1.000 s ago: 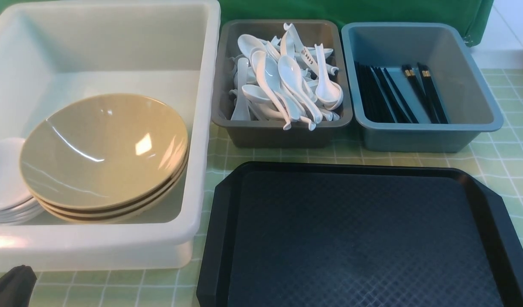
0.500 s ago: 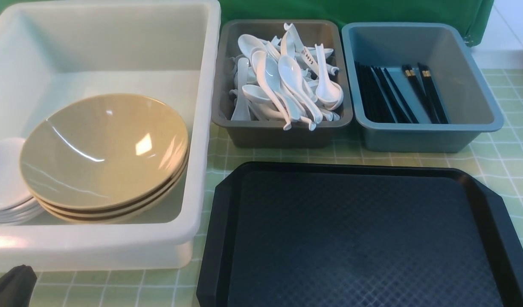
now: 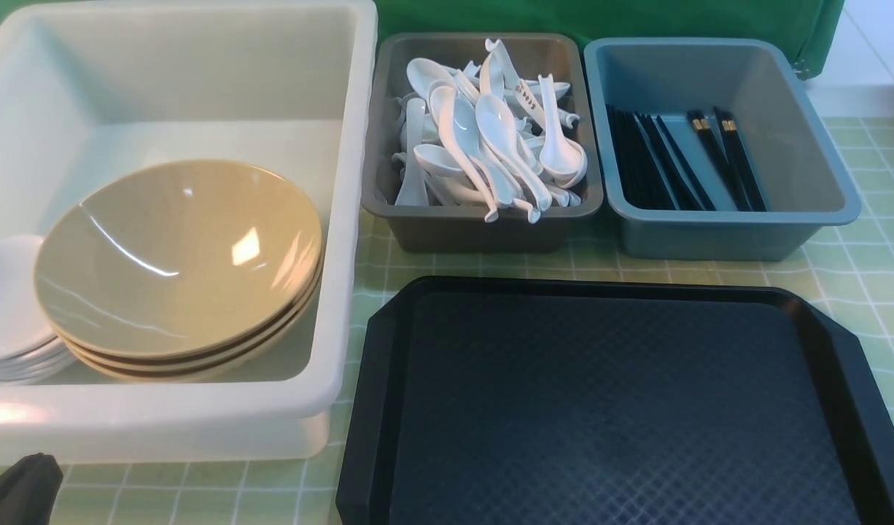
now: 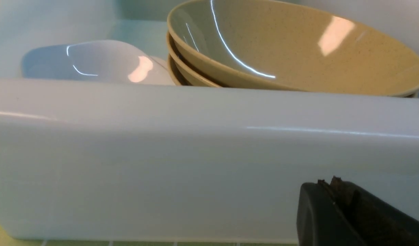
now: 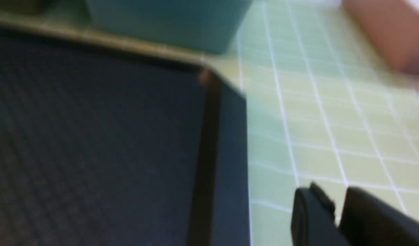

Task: On green table put chopsticks spoon bowls plates into blue grey white boxes.

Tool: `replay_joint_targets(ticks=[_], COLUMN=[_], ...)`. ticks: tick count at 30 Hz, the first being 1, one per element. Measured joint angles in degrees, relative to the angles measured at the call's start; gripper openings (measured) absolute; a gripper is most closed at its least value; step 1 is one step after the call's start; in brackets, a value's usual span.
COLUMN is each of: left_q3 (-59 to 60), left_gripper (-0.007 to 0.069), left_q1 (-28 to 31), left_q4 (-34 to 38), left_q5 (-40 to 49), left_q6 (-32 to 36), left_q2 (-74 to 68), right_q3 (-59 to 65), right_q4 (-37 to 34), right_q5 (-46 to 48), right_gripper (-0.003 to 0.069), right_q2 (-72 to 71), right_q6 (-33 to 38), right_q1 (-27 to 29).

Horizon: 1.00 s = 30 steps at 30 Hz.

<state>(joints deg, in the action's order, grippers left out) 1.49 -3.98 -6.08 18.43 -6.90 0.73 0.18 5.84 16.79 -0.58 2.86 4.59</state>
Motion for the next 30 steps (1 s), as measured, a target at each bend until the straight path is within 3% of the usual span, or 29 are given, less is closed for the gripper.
replay_joint_targets(ticks=[30], left_q3=[0.00], left_gripper=[-0.0001], left_q1=[0.00], left_q4=[0.00], left_q5=[0.00], left_q6=[-0.18], left_q2=[0.00], right_q3=[0.04], right_q4=[-0.05], right_q5=[0.00], right_gripper=[0.0165], right_q2=[-0.02], right_q6=[0.06], right_q1=[0.39])
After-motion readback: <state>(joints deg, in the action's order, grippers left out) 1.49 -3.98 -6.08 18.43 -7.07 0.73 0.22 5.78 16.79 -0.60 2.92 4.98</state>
